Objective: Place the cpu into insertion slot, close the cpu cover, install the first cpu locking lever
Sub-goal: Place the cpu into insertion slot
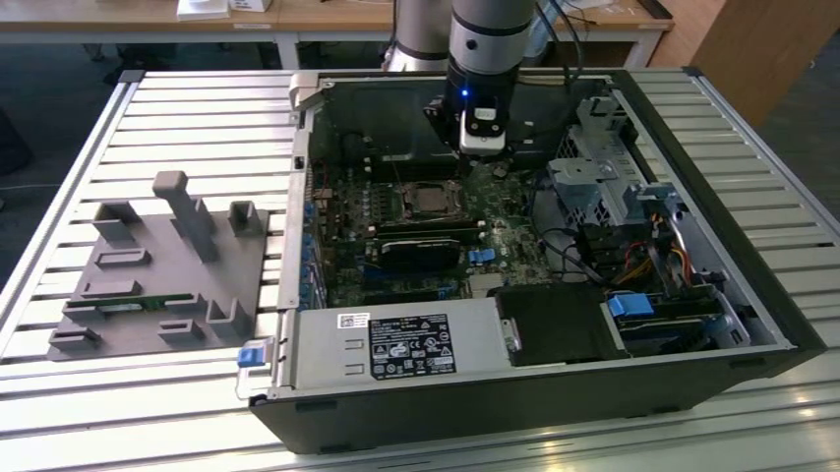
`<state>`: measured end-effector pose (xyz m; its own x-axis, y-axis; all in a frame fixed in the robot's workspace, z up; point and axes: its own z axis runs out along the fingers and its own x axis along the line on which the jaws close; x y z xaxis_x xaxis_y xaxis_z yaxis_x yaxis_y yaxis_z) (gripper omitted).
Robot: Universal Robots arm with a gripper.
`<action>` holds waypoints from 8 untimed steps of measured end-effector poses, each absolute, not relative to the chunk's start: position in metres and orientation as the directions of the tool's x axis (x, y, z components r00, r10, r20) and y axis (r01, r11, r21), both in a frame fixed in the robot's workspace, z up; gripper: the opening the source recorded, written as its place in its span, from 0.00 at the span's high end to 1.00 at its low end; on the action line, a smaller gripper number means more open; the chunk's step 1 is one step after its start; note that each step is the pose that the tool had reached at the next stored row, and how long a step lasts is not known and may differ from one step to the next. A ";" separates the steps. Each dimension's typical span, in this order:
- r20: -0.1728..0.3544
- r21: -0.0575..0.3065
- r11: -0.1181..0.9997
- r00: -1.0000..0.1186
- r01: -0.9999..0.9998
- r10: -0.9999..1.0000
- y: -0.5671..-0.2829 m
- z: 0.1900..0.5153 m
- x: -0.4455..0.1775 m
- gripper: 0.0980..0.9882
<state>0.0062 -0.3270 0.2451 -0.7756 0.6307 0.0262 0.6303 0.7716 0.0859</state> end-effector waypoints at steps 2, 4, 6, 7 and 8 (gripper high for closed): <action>0.026 0.086 0.772 -0.776 0.630 0.631 -0.327 0.244 0.006 0.99; 0.026 0.086 0.772 -0.776 0.630 0.631 -0.327 0.242 0.005 0.99; 0.026 0.086 0.772 -0.776 0.630 0.631 -0.327 0.241 0.003 0.99; 0.026 0.085 0.772 -0.776 0.630 0.631 -0.327 0.241 0.002 0.99; 0.026 0.085 0.770 -0.774 0.632 0.633 -0.327 0.240 0.002 0.99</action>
<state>0.0019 -0.3271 0.2405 -0.7738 0.6328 0.0262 0.6325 0.7699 0.0853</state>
